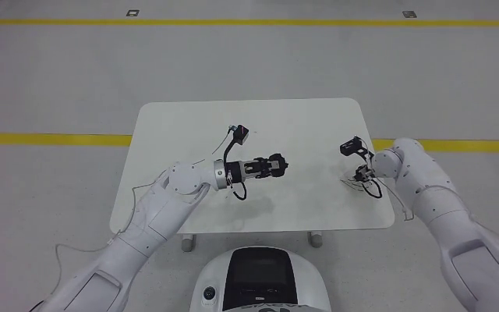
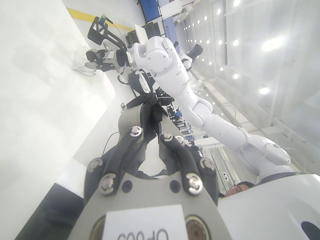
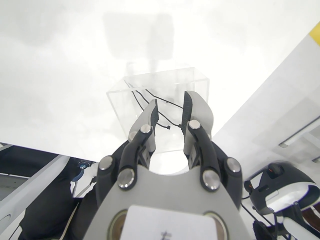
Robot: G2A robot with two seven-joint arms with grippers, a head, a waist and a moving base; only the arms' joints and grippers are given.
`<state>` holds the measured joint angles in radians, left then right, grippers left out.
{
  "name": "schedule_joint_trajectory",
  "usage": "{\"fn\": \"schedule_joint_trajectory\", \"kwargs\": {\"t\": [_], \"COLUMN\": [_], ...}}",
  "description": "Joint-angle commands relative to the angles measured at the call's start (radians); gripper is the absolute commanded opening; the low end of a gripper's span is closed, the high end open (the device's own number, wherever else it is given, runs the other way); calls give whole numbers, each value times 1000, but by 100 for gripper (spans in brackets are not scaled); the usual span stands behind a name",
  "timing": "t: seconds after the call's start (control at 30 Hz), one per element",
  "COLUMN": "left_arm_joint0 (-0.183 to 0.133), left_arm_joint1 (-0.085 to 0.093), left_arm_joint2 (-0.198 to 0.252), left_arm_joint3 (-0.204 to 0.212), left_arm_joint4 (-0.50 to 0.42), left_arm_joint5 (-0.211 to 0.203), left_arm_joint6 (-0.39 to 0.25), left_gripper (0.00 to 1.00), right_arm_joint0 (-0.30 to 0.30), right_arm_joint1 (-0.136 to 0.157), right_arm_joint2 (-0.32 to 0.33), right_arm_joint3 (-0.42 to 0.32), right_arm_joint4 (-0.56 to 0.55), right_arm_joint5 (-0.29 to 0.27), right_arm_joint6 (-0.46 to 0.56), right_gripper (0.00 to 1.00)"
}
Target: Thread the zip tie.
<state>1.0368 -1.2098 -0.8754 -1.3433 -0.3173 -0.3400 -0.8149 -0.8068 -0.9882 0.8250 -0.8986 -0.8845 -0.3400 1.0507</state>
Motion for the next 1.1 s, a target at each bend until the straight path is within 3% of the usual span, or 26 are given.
{"fn": "schedule_joint_trajectory", "kwargs": {"t": [0.0,0.3,0.6,1.07], "left_arm_joint0": [0,0,0,0], "left_arm_joint1": [0,0,0,0], "left_arm_joint2": [0,0,0,0], "left_arm_joint3": [0,0,0,0], "left_arm_joint4": [0,0,0,0], "left_arm_joint5": [0,0,0,0], "left_arm_joint6": [0,0,0,0], "left_gripper": [0,0,0,0], "right_arm_joint0": [-4,4,24,49], "right_arm_joint1": [5,7,3,-7], "right_arm_joint2": [-4,-43,-73,-106], "right_arm_joint3": [-11,-3,39,79], "right_arm_joint4": [-1,28,50,69], "right_arm_joint5": [0,0,0,0], "right_arm_joint6": [13,19,-20,-54], "right_gripper": [32,31,20,21]}}
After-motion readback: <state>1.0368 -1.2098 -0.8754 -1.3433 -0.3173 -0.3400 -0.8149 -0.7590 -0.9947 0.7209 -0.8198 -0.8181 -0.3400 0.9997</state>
